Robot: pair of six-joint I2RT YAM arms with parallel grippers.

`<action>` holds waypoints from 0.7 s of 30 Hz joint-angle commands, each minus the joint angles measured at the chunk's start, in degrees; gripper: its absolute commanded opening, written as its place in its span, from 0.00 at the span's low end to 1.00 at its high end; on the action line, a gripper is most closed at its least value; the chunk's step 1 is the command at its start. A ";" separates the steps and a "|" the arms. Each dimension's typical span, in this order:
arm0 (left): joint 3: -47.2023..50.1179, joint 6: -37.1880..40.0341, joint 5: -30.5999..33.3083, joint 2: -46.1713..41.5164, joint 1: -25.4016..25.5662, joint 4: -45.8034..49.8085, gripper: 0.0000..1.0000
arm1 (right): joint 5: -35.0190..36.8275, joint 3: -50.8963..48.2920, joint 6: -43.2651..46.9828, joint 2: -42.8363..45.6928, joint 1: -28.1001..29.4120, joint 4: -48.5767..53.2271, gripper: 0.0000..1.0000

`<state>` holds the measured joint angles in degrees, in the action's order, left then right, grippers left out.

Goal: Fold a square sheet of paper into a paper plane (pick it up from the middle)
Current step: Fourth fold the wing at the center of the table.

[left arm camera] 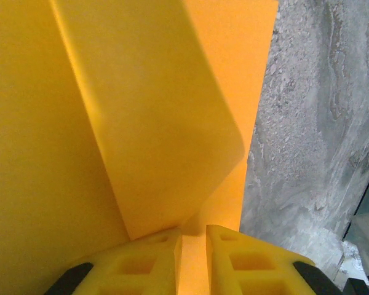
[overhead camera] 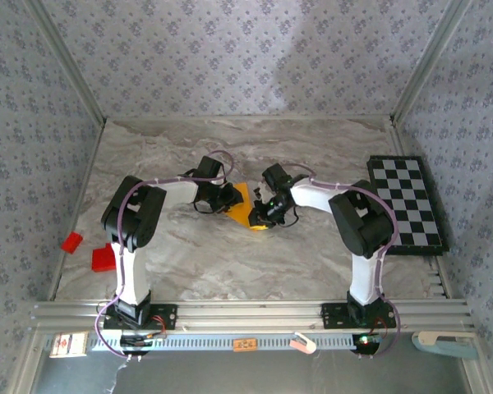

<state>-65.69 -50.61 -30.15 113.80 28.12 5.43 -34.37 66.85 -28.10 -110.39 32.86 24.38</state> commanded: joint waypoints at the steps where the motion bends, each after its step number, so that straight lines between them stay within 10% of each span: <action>1: 0.79 -0.55 3.87 3.18 0.18 5.29 0.20 | -0.62 -1.60 -0.55 0.14 -0.03 1.14 0.18; 21: 1.01 -0.63 3.68 2.91 0.13 5.30 0.19 | 0.33 0.93 -0.77 4.71 -0.66 -2.26 0.17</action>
<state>-65.69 -50.63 -30.17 113.80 28.12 5.43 -34.72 65.67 -28.14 -107.90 32.58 22.81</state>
